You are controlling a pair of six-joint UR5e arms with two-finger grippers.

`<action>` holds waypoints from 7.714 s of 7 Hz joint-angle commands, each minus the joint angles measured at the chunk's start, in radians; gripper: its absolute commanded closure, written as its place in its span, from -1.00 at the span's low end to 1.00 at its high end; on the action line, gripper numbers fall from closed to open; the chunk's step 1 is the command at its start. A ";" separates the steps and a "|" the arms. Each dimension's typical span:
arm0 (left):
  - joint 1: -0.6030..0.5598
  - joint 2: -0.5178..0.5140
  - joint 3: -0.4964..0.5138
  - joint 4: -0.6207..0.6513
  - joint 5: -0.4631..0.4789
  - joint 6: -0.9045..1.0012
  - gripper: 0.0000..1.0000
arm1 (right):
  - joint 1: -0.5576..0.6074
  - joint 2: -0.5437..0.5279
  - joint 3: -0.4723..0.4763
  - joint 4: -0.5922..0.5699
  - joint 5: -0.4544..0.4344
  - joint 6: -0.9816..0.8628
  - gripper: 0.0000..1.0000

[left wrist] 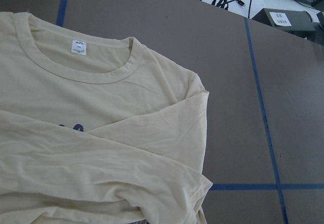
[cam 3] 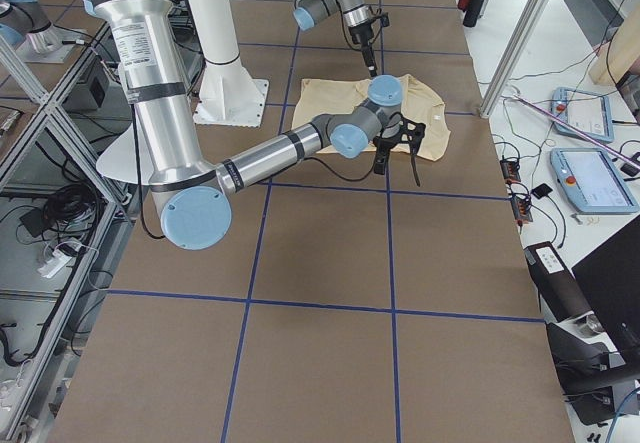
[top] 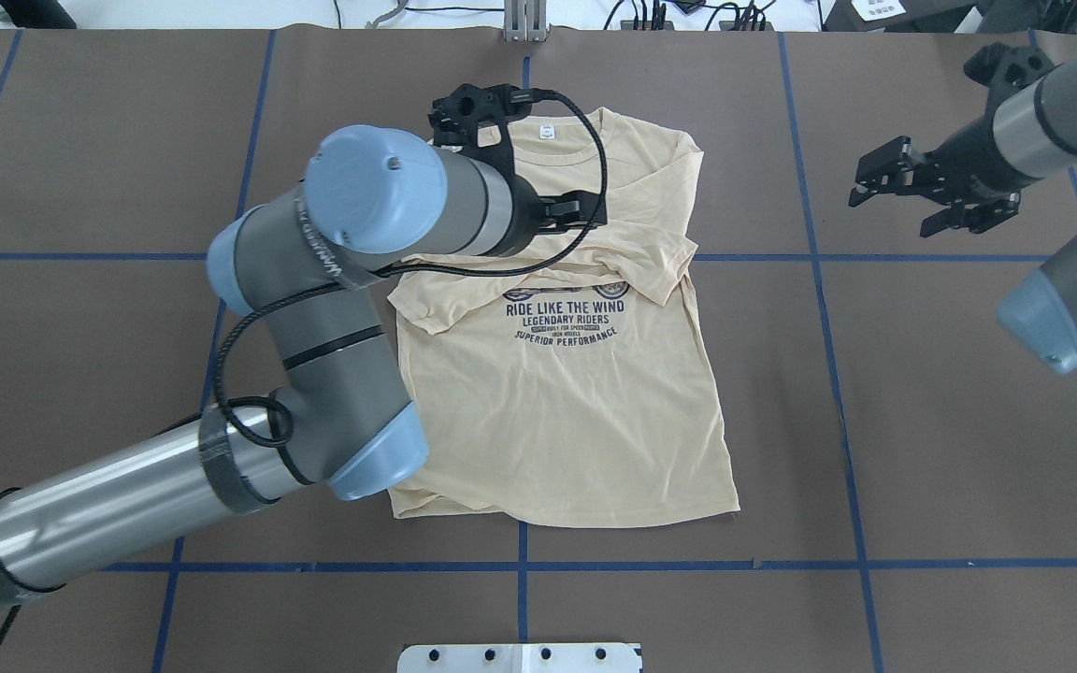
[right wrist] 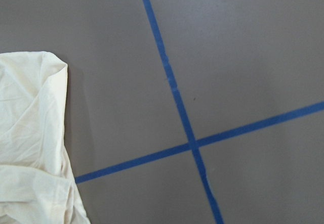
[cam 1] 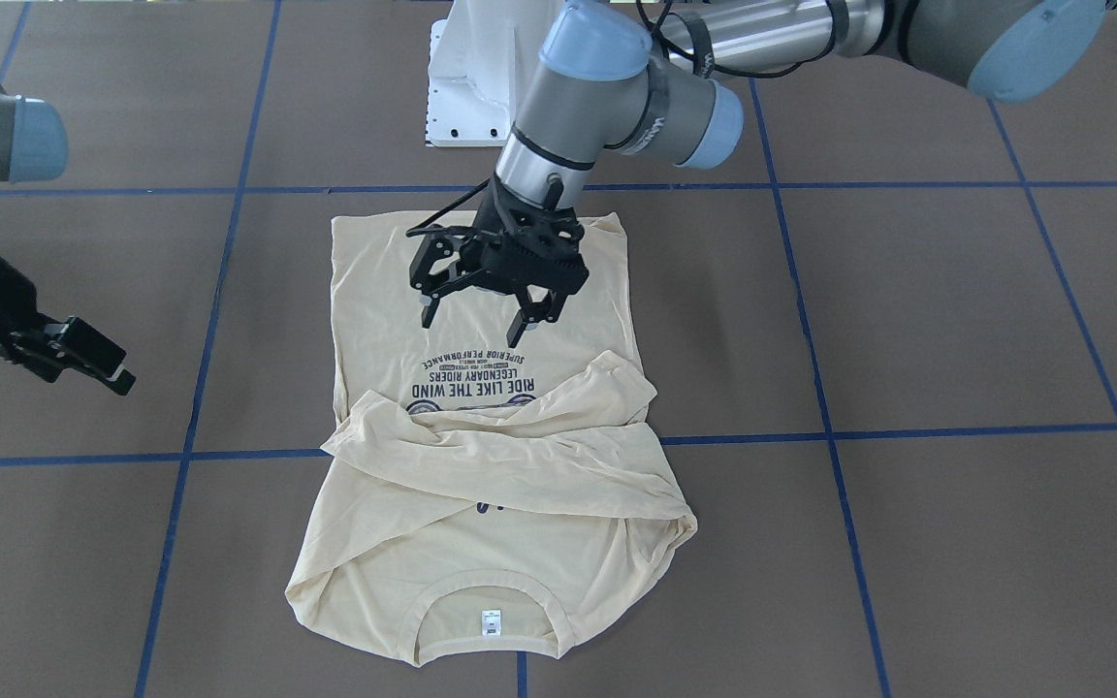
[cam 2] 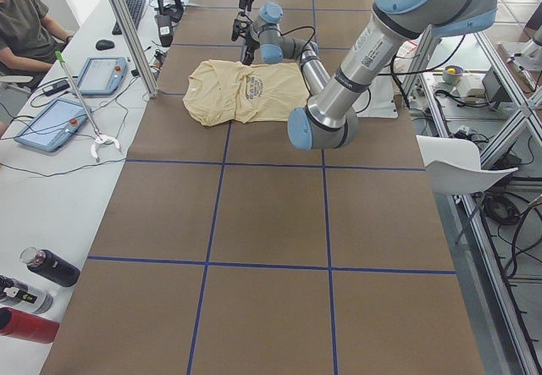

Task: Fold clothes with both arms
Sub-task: 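Move the right gripper to the hem corner nearest the robot and grasp it, then move the left gripper to the other near hem corner and grasp it, then lift both hem corners and carry them toward the collar with both grippers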

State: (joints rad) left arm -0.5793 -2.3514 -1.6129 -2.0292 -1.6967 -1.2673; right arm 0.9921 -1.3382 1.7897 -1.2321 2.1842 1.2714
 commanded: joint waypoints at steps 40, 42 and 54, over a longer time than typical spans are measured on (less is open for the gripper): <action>0.381 0.431 -0.279 0.043 0.011 -0.698 -0.37 | -0.807 -0.341 0.407 -0.013 -0.662 0.732 1.00; 0.380 0.425 -0.256 0.041 0.023 -0.696 -0.27 | -0.807 -0.341 0.407 -0.013 -0.662 0.732 1.00; 0.349 0.544 -0.452 0.086 0.017 -0.640 1.00 | -0.811 -0.348 0.438 -0.013 -0.653 0.732 1.00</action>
State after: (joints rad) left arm -0.2286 -1.8523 -2.0183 -1.9486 -1.6806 -1.9242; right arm 0.1837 -1.6841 2.2172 -1.2456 1.5244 2.0032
